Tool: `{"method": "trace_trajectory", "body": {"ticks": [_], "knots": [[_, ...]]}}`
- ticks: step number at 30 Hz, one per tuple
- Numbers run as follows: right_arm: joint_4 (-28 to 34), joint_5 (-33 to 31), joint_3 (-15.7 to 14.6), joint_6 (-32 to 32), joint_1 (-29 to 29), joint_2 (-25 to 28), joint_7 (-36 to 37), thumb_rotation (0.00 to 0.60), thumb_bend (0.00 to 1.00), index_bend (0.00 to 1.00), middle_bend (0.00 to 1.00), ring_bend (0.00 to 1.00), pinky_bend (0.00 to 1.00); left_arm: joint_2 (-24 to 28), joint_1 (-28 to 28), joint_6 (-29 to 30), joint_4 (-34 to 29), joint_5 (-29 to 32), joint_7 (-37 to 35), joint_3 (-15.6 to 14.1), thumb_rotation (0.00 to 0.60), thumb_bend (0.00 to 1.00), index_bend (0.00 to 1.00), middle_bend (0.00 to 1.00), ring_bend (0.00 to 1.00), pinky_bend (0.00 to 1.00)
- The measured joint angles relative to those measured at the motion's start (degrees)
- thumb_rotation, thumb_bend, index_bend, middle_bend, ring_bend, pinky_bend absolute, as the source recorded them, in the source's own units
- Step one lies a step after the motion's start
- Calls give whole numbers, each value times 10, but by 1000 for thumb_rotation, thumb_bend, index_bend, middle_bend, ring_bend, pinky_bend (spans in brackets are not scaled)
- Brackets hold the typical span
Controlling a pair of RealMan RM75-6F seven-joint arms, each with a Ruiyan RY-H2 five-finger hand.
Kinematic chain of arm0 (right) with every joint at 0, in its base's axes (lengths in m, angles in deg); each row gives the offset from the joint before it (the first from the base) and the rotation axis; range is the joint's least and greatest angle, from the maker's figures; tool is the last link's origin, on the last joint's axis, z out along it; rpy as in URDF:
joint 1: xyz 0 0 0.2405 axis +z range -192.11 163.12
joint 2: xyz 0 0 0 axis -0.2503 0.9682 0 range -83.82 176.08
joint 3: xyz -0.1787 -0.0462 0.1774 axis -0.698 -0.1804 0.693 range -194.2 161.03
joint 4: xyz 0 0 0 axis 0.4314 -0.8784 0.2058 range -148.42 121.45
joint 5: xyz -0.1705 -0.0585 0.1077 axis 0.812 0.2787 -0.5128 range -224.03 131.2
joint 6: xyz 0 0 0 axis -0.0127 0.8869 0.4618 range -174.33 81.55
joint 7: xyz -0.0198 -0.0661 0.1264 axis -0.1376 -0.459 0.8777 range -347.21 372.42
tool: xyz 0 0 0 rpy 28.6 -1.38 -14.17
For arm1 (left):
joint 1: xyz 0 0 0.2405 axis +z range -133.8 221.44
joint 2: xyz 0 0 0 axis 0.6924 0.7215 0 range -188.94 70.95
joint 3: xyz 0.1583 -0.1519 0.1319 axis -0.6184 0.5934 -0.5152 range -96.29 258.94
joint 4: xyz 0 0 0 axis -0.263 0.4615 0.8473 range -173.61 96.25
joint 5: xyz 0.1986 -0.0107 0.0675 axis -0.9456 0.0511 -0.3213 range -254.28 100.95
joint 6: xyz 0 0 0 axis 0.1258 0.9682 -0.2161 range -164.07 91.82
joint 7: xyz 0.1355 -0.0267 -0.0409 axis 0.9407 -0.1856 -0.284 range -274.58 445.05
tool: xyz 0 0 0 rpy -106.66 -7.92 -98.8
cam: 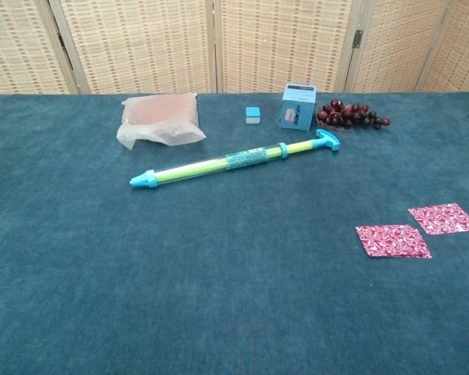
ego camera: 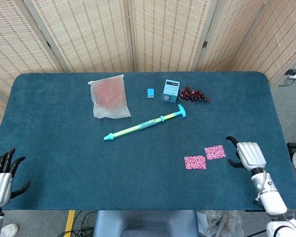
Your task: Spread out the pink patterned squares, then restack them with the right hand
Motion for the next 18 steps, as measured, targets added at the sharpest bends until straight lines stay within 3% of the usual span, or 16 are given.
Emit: {"method": "trace_trajectory", "body": {"ticks": [18], "knots": [[-125, -37, 7, -91, 43, -91, -23, 600, 264, 203, 986, 1000, 1000, 3, 1, 0, -6, 1, 5, 0, 600, 256, 223, 46, 42, 107]]}}
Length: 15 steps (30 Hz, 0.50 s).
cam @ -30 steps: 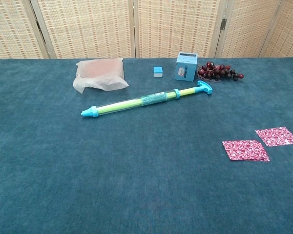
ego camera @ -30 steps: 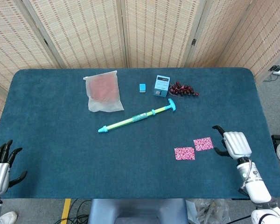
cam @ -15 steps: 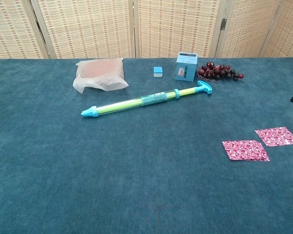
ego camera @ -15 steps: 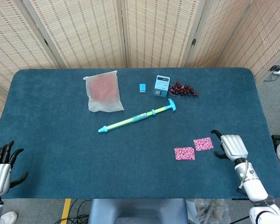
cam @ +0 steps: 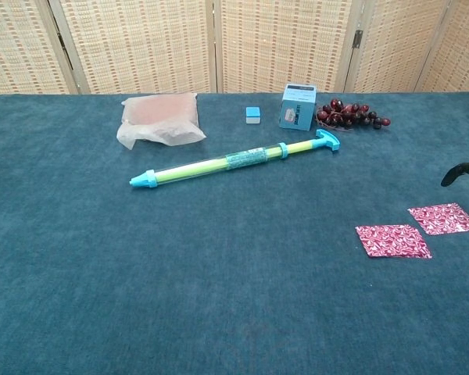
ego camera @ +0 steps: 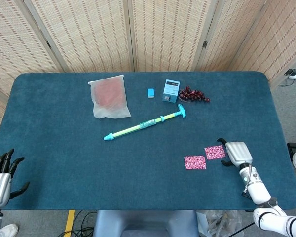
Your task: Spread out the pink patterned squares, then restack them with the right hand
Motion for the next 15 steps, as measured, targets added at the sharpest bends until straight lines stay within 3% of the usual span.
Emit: {"method": "trace_trajectory", "body": {"ticks": [15], "knots": [[-41, -25, 8, -34, 16, -29, -9, 600, 306, 229, 988, 1000, 1000, 1, 1, 0, -1, 0, 1, 0, 600, 256, 223, 46, 42, 107]]}}
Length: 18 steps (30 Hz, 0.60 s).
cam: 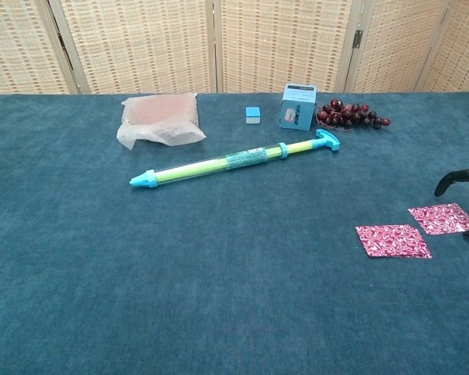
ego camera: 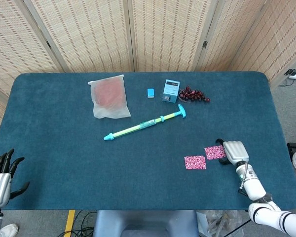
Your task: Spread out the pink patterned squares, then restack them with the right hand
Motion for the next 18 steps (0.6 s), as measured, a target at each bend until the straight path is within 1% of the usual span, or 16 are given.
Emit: {"method": "trace_trajectory", "body": {"ticks": [4, 9, 18], "knots": [[-3, -4, 0, -4, 1, -4, -4, 600, 308, 234, 988, 1000, 1000, -1, 1, 1, 1, 1, 0, 0, 600, 256, 223, 46, 42, 107], [-6, -6, -1, -5, 1, -8, -5, 600, 308, 276, 990, 1000, 1000, -1, 2, 1, 4, 2, -3, 0, 600, 256, 223, 46, 42, 107], [-5, -8, -1, -3, 1, -8, -7, 600, 317, 318, 993, 1000, 1000, -3, 3, 0, 8, 2, -8, -1, 600, 256, 223, 46, 42, 107]]}}
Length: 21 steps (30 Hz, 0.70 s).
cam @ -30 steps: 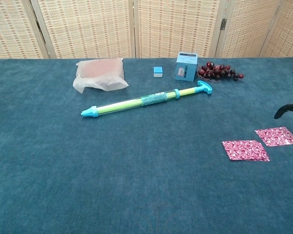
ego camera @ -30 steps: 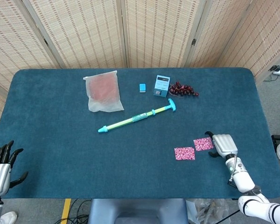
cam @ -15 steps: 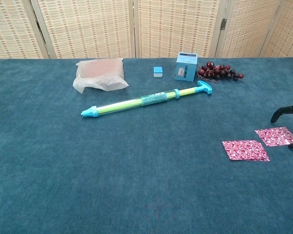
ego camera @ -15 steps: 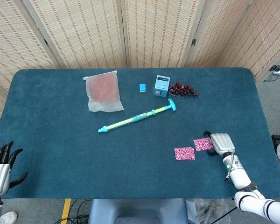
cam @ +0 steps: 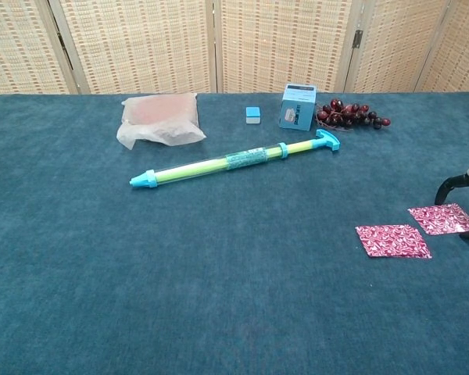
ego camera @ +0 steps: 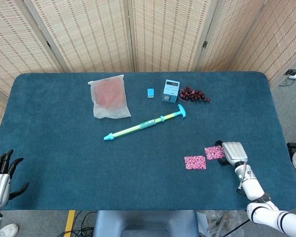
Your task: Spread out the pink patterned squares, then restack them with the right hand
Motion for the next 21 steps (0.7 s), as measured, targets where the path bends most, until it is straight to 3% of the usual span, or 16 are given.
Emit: {"method": "trace_trajectory", "body": {"ticks": [11, 21], "knots": [[11, 2, 0, 9, -7, 7, 6, 600, 324, 334, 994, 1000, 1000, -1, 1, 1, 2, -1, -3, 0, 600, 256, 223, 46, 42, 107], [74, 20, 3, 22, -18, 40, 40, 600, 324, 334, 994, 1000, 1000, -2, 0, 1, 5, -3, -7, 0, 600, 257, 223, 46, 42, 107]]}}
